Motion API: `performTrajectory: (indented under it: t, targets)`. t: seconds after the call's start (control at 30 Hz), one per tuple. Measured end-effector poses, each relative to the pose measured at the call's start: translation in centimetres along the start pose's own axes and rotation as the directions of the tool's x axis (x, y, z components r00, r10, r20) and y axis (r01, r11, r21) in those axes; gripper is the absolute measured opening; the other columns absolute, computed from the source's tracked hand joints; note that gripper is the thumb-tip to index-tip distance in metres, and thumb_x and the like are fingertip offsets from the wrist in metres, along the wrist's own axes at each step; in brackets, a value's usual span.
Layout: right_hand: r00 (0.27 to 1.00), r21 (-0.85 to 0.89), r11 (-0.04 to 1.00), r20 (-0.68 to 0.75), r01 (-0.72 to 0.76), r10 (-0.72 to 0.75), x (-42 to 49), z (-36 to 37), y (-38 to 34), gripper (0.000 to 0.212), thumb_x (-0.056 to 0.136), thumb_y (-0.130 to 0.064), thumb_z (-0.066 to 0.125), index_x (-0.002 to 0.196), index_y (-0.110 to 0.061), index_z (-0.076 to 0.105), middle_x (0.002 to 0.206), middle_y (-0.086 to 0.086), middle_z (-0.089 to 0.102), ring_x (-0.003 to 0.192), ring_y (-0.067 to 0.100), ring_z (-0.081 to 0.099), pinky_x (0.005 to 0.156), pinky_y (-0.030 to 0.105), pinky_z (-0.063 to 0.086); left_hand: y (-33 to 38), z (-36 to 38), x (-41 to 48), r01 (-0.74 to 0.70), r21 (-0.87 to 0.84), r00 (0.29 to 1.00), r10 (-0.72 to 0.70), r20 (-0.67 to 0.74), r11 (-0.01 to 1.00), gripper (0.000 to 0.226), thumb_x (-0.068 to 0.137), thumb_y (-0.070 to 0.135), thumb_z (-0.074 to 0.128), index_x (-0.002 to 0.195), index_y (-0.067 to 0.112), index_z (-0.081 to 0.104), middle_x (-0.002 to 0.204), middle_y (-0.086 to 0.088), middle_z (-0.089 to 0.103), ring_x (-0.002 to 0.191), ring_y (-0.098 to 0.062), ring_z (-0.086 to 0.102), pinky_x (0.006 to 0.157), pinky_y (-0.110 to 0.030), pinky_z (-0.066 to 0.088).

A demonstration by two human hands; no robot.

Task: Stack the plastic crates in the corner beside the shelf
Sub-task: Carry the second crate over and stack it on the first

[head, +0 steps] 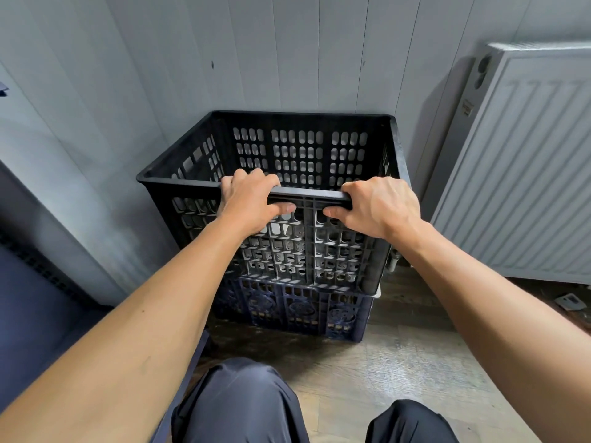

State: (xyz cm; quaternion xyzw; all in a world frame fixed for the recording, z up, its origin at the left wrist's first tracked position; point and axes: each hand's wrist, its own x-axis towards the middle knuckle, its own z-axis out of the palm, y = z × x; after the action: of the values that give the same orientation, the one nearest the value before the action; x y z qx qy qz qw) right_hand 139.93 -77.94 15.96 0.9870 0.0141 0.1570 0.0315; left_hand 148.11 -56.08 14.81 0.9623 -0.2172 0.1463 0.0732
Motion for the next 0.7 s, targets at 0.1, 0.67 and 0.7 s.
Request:
performTrajectory:
  t: [0.1,0.67,0.7]
  targets:
    - [0.999,0.016,0.999,-0.042,0.027,-0.027,-0.2,0.1,0.1,0.045,0.086,-0.071,0.046,0.084,-0.027,0.052,0.070,-0.003,0.059,0.063,0.027,0.057,0.058,0.033,0.040,0.9,0.4,-1.3,0.052,-0.038,0.998,-0.053,-0.037,0.998,0.054,0.086,0.063,0.057,0.125,0.027,0.048,0.125,0.000,0.046,0.123,-0.026,0.037,0.113,-0.043,0.019]
    - [0.966,0.201,0.965,-0.226,0.169,-0.123,-6.3,0.3,-0.2,0.058,0.086,-0.028,0.065,0.140,-0.016,0.048,0.139,0.005,0.049,0.127,0.026,0.044,0.103,0.037,0.040,9.9,-0.3,-8.3,-0.056,-0.293,0.971,-0.016,-0.239,0.955,0.038,0.089,0.033,0.062,0.124,0.021,0.052,0.118,0.000,0.046,0.110,-0.021,0.041,0.094,-0.039,0.041]
    - [0.952,0.214,0.959,-0.282,0.186,-0.121,-7.1,0.6,-0.2,0.050,0.086,-0.022,0.065,0.135,-0.017,0.054,0.137,0.004,0.051,0.127,0.025,0.043,0.101,0.035,0.042,10.3,0.1,-8.6,-0.062,-0.306,0.972,-0.012,-0.233,0.950,0.034,0.089,0.033,0.062,0.119,0.021,0.053,0.112,0.001,0.048,0.106,-0.021,0.043,0.091,-0.038,0.041]
